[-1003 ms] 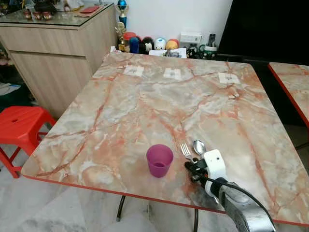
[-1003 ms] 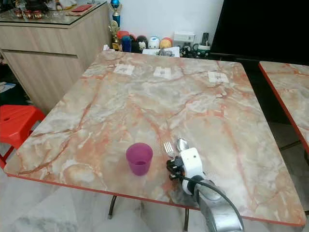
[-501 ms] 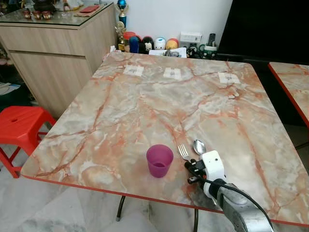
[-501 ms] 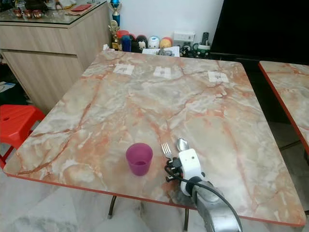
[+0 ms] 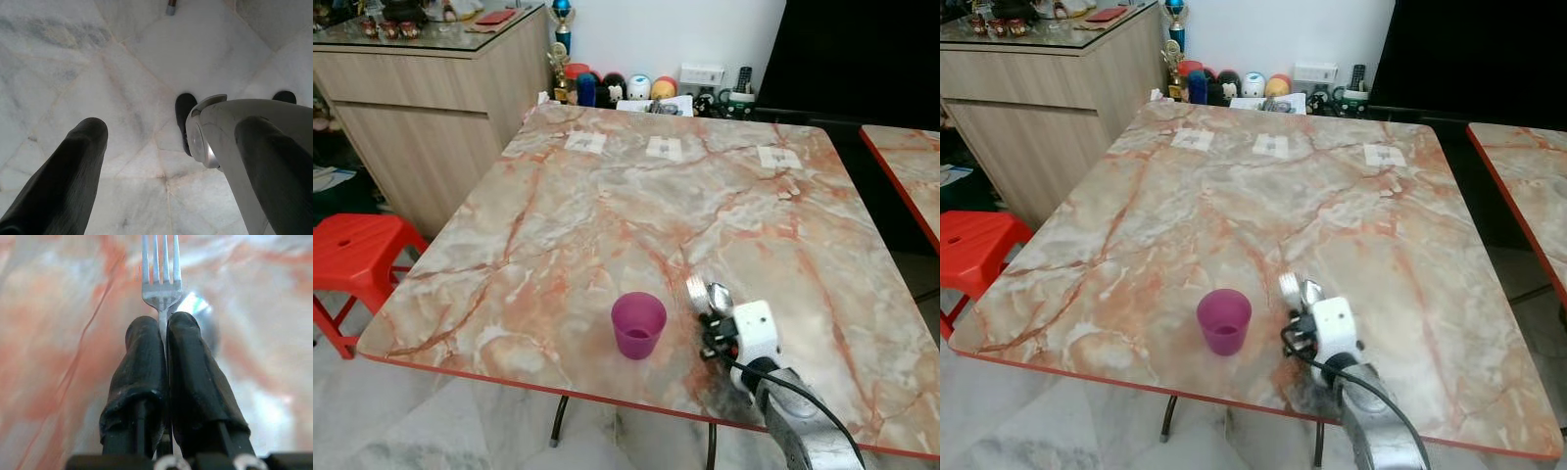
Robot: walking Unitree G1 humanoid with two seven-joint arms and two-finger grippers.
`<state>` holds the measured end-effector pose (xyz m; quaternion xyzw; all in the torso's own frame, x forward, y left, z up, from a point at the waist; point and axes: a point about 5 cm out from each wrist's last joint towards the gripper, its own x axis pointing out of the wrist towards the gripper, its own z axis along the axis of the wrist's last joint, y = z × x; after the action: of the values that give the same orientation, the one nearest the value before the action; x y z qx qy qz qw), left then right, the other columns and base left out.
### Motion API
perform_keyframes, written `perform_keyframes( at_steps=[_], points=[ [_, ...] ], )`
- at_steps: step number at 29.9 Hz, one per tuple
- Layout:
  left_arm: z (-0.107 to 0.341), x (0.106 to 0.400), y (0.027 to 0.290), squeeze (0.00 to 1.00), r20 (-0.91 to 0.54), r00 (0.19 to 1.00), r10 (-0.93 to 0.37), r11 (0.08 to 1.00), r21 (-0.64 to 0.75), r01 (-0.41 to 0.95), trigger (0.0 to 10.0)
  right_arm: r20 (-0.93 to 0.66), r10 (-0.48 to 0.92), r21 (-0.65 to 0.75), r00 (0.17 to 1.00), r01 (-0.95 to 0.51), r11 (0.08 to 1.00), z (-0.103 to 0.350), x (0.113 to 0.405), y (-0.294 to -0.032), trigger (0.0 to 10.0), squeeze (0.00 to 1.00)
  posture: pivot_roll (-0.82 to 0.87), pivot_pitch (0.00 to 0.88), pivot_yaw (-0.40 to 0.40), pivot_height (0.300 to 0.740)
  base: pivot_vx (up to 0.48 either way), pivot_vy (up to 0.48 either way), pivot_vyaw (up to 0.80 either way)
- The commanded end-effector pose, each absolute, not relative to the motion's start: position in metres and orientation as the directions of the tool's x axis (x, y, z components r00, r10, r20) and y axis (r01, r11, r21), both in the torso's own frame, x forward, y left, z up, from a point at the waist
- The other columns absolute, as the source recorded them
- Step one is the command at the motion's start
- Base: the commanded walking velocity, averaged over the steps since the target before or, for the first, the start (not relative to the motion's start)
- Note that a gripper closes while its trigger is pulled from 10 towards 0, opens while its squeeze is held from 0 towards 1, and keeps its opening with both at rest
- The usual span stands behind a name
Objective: Setting the table
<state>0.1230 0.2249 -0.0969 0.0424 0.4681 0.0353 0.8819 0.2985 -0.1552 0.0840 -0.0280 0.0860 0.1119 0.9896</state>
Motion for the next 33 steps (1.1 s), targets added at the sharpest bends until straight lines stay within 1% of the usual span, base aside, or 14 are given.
perform_keyframes(
  at_steps=[1,3,5,9,11,12,14,15,17,18,19,23,29,33],
  points=[
    [-0.104,0.106,0.218,0.0,-0.862,0.501,0.082,0.995,0.095,0.001,10.0,-0.098,0.178,-0.023,0.979,-0.181,0.983,0.097,0.304,-0.162,10.0,0.0,0.01,0.086,-0.036,0.74,0.0,0.0,0.0],
    [-0.104,0.106,0.218,0.0,-0.862,0.501,0.082,0.995,0.096,0.001,10.0,-0.04,0.174,-0.034,0.984,-0.175,0.984,0.107,0.306,-0.163,10.0,0.0,0.01,0.086,-0.036,0.74,0.0,0.0,0.0],
    [-0.104,0.106,0.218,0.0,-0.861,0.501,0.082,0.995,0.096,0.001,10.0,0.071,0.163,-0.058,0.984,-0.159,0.986,0.127,0.307,-0.163,10.0,0.0,0.0,0.085,-0.037,0.74,0.0,0.0,0.0],
    [-0.104,0.108,0.217,0.0,-0.86,0.503,0.081,0.995,0.095,0.003,10.0,0.182,0.125,0.003,0.975,-0.128,0.992,0.148,0.306,-0.163,10.0,0.0,0.0,0.083,-0.039,0.74,0.0,0.0,0.0],
    [-0.104,0.108,0.217,0.0,-0.86,0.504,0.08,0.995,0.096,0.005,10.0,0.195,0.114,0.006,0.974,-0.117,0.993,0.149,0.305,-0.163,10.0,0.0,0.0,0.083,-0.039,0.74,0.0,0.0,0.0],
    [-0.104,0.109,0.217,0.0,-0.859,0.505,0.079,0.995,0.098,0.011,10.0,0.167,0.102,-0.01,0.981,-0.102,0.995,0.144,0.305,-0.165,10.0,0.0,0.0,0.083,-0.039,0.74,0.0,0.0,0.0],
    [-0.104,0.109,0.216,0.0,-0.859,0.507,0.076,0.995,0.098,0.017,10.0,0.136,0.05,-0.072,0.989,-0.04,0.997,0.135,0.306,-0.173,10.0,0.0,0.0,0.082,-0.039,0.74,0.0,0.0,0.0],
    [-0.104,0.109,0.216,0.0,-0.858,0.508,0.074,0.995,0.097,0.018,10.0,0.13,-0.002,-0.089,0.991,0.013,0.996,0.13,0.306,-0.182,10.0,0.0,0.0,0.081,-0.039,0.74,0.0,-0.255,0.0],
    [-0.104,0.11,0.216,0.0,-0.858,0.508,0.075,0.995,0.097,0.017,10.0,0.129,-0.021,-0.081,0.991,0.032,0.996,0.129,0.306,-0.186,10.0,0.0,0.01,0.082,-0.038,0.74,0.0,-0.276,0.0],
    [-0.103,0.11,0.217,0.0,-0.857,0.51,0.076,0.995,0.098,0.016,10.0,0.145,-0.075,-0.036,0.987,0.081,0.996,0.132,0.306,-0.199,10.0,0.0,0.0,0.08,-0.037,0.74,0.0,-0.3,0.0],
    [-0.103,0.11,0.217,0.0,-0.857,0.51,0.077,0.995,0.099,0.017,10.0,0.153,-0.088,-0.022,0.984,0.092,0.996,0.135,0.306,-0.202,10.0,0.0,0.0,0.081,-0.036,0.74,0.0,-0.3,0.0],
    [-0.103,0.109,0.218,0.0,-0.857,0.509,0.077,0.995,0.102,0.02,10.0,0.182,-0.095,0.004,0.979,0.096,0.995,0.142,0.305,-0.2,10.0,0.0,0.0,0.08,-0.036,0.74,0.0,-0.31,-0.25],
    [-0.103,0.108,0.218,0.0,-0.857,0.51,0.076,0.995,0.1,0.02,10.0,0.198,-0.113,0.041,0.974,0.107,0.993,0.139,0.303,-0.192,10.0,0.0,0.0,0.081,-0.036,0.74,0.0,-0.311,-0.72],
    [-0.104,0.107,0.217,0.0,-0.857,0.509,0.074,0.995,0.099,0.021,10.0,0.224,-0.095,0.043,0.97,0.088,0.995,0.143,0.303,-0.188,10.0,0.0,0.0,0.086,-0.033,0.74,0.0,-0.311,0.0]
  ],
)
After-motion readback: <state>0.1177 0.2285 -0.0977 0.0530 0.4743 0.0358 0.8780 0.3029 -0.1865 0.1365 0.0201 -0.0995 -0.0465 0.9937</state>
